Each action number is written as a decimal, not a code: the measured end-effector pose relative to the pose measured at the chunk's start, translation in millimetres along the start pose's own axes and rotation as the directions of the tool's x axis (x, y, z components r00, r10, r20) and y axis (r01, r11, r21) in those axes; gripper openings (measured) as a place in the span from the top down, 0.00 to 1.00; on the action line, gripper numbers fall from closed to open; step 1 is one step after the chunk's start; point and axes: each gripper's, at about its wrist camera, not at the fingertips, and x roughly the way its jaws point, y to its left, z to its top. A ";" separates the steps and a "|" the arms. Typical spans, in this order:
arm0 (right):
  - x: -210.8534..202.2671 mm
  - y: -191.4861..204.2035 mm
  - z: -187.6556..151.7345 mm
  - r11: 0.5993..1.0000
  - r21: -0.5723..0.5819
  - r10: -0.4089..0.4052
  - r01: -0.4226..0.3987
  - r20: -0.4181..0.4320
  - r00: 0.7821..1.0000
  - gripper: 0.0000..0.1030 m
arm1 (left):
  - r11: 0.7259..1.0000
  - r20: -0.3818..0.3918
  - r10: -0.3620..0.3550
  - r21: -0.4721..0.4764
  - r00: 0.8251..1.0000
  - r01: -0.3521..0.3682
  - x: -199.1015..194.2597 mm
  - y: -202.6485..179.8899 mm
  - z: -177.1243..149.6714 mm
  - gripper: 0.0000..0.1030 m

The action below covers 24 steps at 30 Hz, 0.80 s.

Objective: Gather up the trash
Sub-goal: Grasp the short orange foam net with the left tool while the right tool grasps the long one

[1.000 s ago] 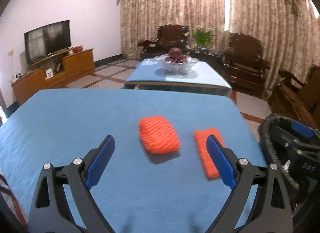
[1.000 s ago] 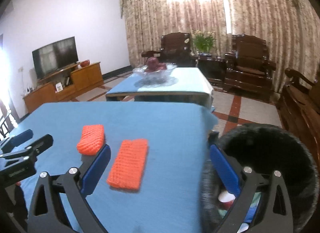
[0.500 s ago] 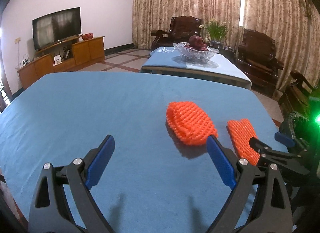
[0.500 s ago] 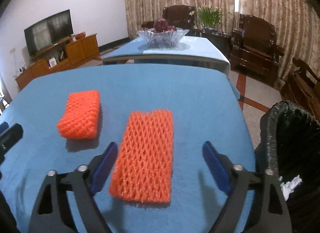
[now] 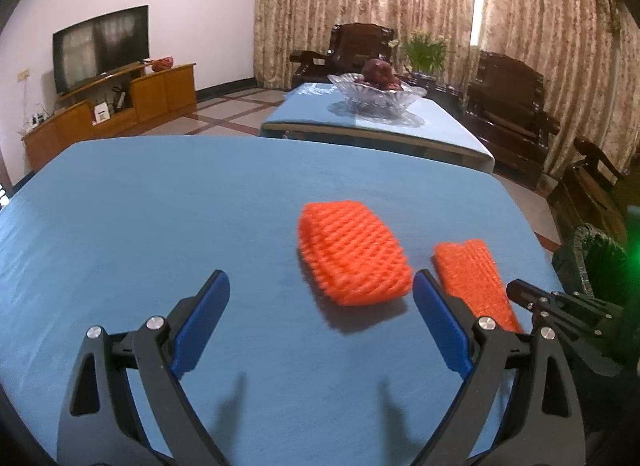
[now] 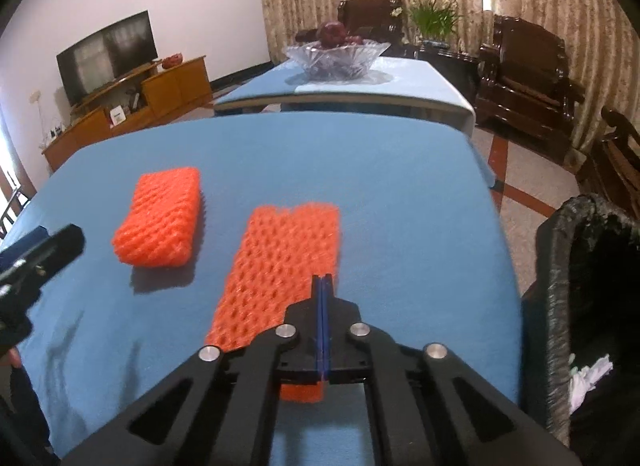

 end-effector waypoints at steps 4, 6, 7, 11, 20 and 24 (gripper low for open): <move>-4.1 -14.8 7.7 1.000 0.024 0.015 -0.015 0.020 1.000 1.00 | 1.000 -0.016 -0.006 0.014 1.000 0.006 19.4 -14.8 7.5 0.12; -4.3 -17.6 10.6 0.999 0.017 0.033 -0.033 0.024 0.999 1.00 | 1.000 -0.040 -0.006 0.013 0.999 0.006 32.4 -19.8 11.6 0.12; -3.0 -17.3 11.4 0.999 0.009 0.045 -0.045 0.017 0.999 0.97 | 1.000 -0.055 0.004 0.013 0.998 -0.003 40.6 -21.5 13.4 0.12; 1.7 -11.1 10.8 0.998 -0.013 0.053 -0.053 0.009 0.999 0.83 | 1.000 -0.114 0.008 0.007 0.993 -0.008 65.6 -22.1 12.1 0.13; 5.3 -3.6 8.5 0.999 -0.022 0.046 -0.046 -0.001 0.999 0.36 | 0.994 -0.155 -0.101 -0.047 0.983 0.095 79.8 -22.2 3.8 0.73; 11.6 7.2 4.9 0.998 -0.049 0.035 -0.037 -0.034 0.999 0.30 | 0.992 -0.134 -0.114 -0.069 0.985 0.105 67.6 -16.1 3.3 0.82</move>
